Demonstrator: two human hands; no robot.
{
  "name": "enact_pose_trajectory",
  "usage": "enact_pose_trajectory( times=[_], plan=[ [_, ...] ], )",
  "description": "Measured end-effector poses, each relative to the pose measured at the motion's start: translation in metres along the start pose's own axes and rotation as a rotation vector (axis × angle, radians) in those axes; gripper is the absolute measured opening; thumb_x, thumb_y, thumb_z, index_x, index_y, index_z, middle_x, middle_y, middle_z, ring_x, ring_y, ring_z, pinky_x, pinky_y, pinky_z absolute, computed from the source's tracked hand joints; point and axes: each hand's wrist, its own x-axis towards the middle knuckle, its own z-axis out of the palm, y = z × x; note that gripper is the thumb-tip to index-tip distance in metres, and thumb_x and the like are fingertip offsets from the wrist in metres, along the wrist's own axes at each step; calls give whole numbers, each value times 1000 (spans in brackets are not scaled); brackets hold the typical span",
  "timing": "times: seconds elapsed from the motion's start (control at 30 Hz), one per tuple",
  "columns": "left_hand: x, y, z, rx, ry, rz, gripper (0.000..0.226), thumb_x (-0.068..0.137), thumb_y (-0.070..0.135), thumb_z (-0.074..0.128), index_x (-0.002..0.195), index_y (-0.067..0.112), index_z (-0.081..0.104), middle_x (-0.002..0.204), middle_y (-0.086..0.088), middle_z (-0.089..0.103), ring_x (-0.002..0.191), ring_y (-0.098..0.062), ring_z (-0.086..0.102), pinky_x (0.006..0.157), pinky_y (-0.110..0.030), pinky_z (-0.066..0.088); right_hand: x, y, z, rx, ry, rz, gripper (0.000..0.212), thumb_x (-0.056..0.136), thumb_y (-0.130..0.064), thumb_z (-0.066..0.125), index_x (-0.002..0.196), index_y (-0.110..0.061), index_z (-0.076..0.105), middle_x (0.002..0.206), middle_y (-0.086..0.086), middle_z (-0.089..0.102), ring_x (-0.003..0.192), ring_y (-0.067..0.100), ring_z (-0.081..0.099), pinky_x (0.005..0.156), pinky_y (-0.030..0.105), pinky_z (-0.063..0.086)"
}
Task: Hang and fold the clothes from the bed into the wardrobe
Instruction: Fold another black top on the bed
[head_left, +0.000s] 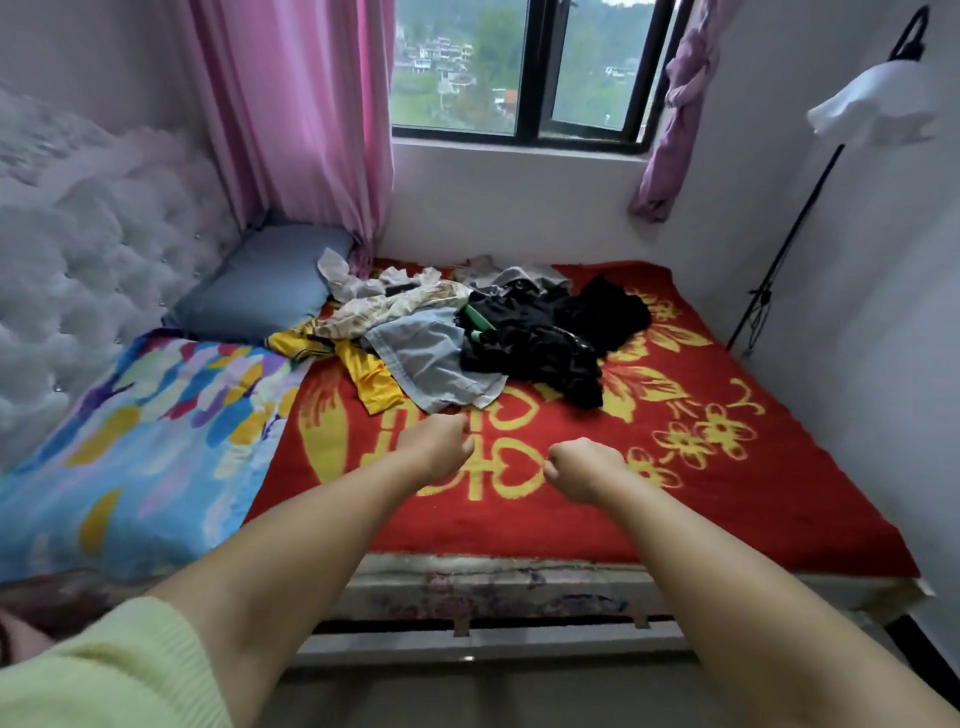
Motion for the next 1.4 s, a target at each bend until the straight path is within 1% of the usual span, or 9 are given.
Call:
enact_pose_trajectory(
  times=[0.07, 0.17, 0.4, 0.5, 0.8, 1.07, 1.13, 1.23, 1.4],
  plan=[
    [42, 1, -9, 17, 14, 25, 29, 98, 33, 41, 111, 14, 58, 100, -3, 64, 84, -24, 60, 59, -31, 43, 33, 14, -7, 33, 10, 42, 34, 100, -36, 34, 100, -14, 60, 106, 5, 63, 96, 27, 60, 69, 30, 43],
    [90, 9, -5, 45, -2, 45, 26, 97, 34, 40, 108, 17, 58, 99, -3, 64, 81, -21, 59, 55, -29, 38, 66, 37, -4, 34, -43, 76, 35, 100, -36, 35, 106, -14, 62, 110, 5, 64, 99, 28, 60, 70, 31, 43],
    [192, 43, 29, 45, -89, 128, 34, 98, 34, 38, 124, 17, 53, 114, -2, 61, 88, -20, 61, 69, -33, 47, 150, 118, 3, 37, -109, 157, 36, 98, -32, 36, 113, -15, 63, 114, 5, 64, 103, 27, 60, 71, 30, 43],
    [252, 61, 46, 41, -90, 95, 32, 98, 31, 38, 119, 14, 55, 115, -5, 61, 100, -23, 58, 78, -36, 50, 205, 162, 5, 33, -128, 141, 36, 99, -32, 34, 111, -14, 62, 112, 5, 64, 102, 28, 61, 71, 30, 42],
    [405, 123, 117, -39, -177, -77, 29, 96, 32, 43, 118, 21, 58, 115, -3, 64, 106, -24, 59, 80, -31, 46, 358, 293, 13, 60, -240, 80, 33, 100, -29, 33, 101, -10, 60, 106, 6, 64, 95, 27, 61, 67, 30, 41],
    [494, 128, 201, -63, -313, -138, 36, 98, 35, 40, 129, 23, 51, 119, -1, 61, 108, -21, 58, 79, -33, 48, 468, 326, 78, 144, -333, 76, 29, 97, -28, 36, 103, -13, 59, 109, 8, 64, 98, 29, 60, 70, 30, 42],
    [520, 125, 223, -78, -328, -125, 40, 97, 33, 42, 136, 22, 44, 121, -2, 58, 111, -22, 56, 83, -36, 49, 495, 328, 97, 187, -324, 86, 31, 97, -26, 37, 121, -16, 53, 119, 8, 58, 104, 29, 59, 73, 33, 44],
    [559, 124, 256, -68, -322, -88, 55, 95, 32, 46, 146, 22, 28, 129, -5, 48, 119, -24, 49, 88, -40, 47, 534, 329, 125, 242, -299, 94, 54, 97, -26, 45, 147, -18, 27, 141, 10, 39, 121, 31, 49, 84, 38, 45],
    [618, 123, 321, -96, -262, -74, 78, 93, 30, 55, 153, 23, 6, 153, -6, 20, 137, -24, 29, 98, -42, 42, 589, 329, 177, 273, -265, 116, 90, 93, -33, 59, 154, -19, -5, 161, 9, -4, 147, 28, 13, 112, 40, 29]
  ],
)
